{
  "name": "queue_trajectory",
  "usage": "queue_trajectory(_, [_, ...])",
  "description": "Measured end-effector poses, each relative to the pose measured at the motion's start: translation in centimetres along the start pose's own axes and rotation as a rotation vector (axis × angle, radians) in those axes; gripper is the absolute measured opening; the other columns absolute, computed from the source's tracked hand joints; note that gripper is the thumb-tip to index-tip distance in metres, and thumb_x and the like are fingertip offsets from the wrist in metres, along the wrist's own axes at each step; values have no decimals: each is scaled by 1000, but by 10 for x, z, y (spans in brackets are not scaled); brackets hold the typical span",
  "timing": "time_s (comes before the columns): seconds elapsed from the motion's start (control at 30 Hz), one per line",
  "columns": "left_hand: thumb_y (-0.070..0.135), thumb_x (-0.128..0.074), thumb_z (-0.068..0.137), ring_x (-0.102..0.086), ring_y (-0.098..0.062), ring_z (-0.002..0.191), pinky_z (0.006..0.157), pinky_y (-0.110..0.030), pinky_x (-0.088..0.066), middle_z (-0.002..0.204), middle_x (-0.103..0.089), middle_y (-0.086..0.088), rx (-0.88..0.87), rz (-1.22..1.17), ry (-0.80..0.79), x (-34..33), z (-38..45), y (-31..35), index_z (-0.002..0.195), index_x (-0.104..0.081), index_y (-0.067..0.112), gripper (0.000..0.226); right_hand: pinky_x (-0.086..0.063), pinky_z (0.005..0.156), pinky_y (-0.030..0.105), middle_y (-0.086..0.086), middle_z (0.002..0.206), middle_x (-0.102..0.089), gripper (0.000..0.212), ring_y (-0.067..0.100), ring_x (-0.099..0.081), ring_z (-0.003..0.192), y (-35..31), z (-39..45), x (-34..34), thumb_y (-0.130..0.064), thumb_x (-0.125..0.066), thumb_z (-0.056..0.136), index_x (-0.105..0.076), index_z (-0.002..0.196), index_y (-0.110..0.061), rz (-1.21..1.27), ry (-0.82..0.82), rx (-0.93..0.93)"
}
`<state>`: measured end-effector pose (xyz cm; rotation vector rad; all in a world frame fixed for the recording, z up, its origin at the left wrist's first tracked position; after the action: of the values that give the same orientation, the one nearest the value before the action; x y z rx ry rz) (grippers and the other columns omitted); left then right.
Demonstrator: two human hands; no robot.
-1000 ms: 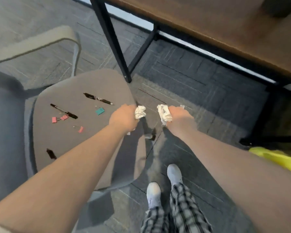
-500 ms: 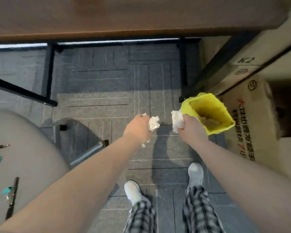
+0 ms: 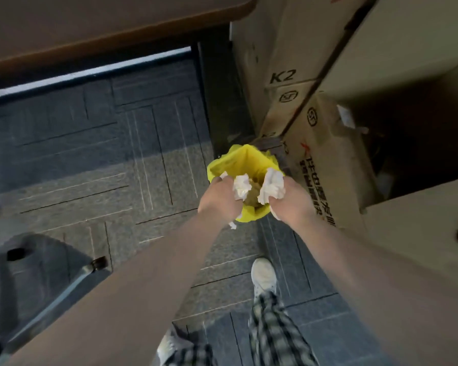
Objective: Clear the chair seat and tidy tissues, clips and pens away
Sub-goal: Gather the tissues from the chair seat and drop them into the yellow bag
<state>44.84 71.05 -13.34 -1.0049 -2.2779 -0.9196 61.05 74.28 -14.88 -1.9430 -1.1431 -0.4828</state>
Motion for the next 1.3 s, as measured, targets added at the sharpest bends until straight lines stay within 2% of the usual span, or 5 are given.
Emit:
queue_trajectory(0.23, [30, -58, 86, -53, -37, 115, 87, -41, -47, 130, -44, -12, 42, -42, 9, -30, 62, 28, 124, -46, 12, 44, -49, 89, 38, 10, 120, -62, 39, 30, -58, 110, 29, 42, 5, -17, -58, 85, -51, 124, -14, 221, -17, -36])
queue_trajectory(0.6, [28, -72, 78, -42, -31, 126, 96, -37, -42, 134, -40, -13, 58, -105, 8, -54, 102, 16, 134, -40, 12, 66, -51, 90, 42, 4, 116, -63, 47, 25, -58, 107, 38, 73, -28, -24, -68, 77, -51, 121, -18, 320, -87, -96])
queue_trajectory(0.73, [31, -77, 73, -48, -31, 125, 99, -37, -47, 144, -33, -10, 22, -147, -17, -64, 107, 11, 143, -32, 19, 84, -54, 80, 37, -1, 103, -66, 39, 23, -63, 98, 36, 81, -32, -30, -65, 72, -56, 110, -26, 294, -103, -54])
queue_trajectory(0.87, [31, -76, 75, -48, -28, 128, 100, -39, -48, 152, -26, -4, 14, -110, -57, -67, 106, 8, 146, -27, 23, 87, -47, 91, 36, -3, 117, -57, 58, 18, -53, 108, 42, 79, -32, -21, -67, 78, -45, 131, -26, 291, -150, -42])
queue_trajectory(1.3, [38, -69, 81, -31, -32, 140, 111, -44, -37, 157, -16, -7, 2, -13, -121, -33, 71, -10, 149, -18, 22, 87, -44, 102, 38, 6, 144, -45, 64, 30, -46, 129, 14, 45, -16, -29, -63, 87, -34, 143, -23, -39, -227, 42])
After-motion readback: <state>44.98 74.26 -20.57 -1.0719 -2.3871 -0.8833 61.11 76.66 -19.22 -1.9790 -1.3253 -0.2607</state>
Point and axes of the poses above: each hand's wrist, its own z-axis towards the middle knuckle, its own x-axis out of the back of the hand, y = z × x, the point moved 6 cm from there along z, towards the middle knuckle
